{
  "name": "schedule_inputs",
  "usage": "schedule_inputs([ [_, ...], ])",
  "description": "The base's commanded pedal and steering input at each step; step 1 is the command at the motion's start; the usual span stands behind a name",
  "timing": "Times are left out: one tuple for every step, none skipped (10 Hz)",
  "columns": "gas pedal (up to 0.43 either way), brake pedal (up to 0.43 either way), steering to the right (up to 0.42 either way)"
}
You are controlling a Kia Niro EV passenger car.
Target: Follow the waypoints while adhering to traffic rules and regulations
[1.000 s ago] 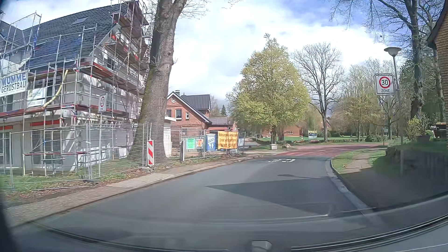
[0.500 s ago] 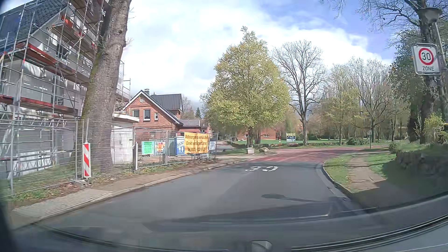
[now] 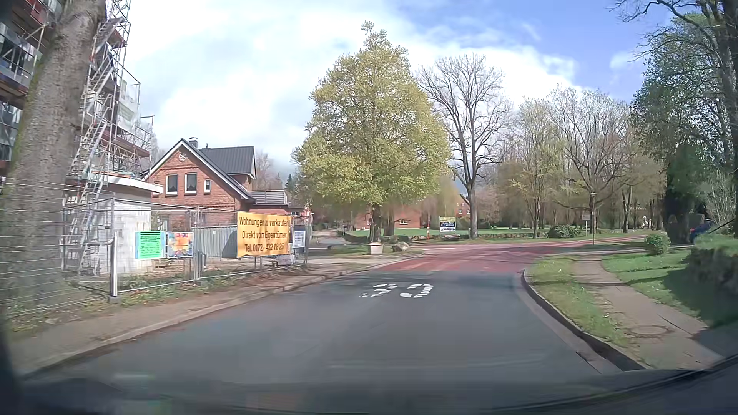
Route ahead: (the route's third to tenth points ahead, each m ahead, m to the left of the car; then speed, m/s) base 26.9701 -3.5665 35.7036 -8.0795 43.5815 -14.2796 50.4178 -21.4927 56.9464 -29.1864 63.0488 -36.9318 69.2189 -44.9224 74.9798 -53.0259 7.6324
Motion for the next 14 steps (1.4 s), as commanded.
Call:
schedule_inputs([
  [0.130, 0.000, 0.081],
  [0.118, 0.000, 0.076],
  [0.118, 0.000, 0.076],
  [0.118, 0.000, 0.077],
  [0.130, 0.000, 0.078],
  [0.130, 0.006, 0.080],
  [0.130, 0.000, 0.079],
  [0.130, 0.000, 0.080],
  [0.130, 0.000, 0.080],
  [0.130, 0.000, 0.079],
  [0.130, 0.000, 0.077],
  [0.138, 0.000, 0.075],
  [0.150, 0.000, 0.070],
  [0.150, 0.000, 0.065],
])
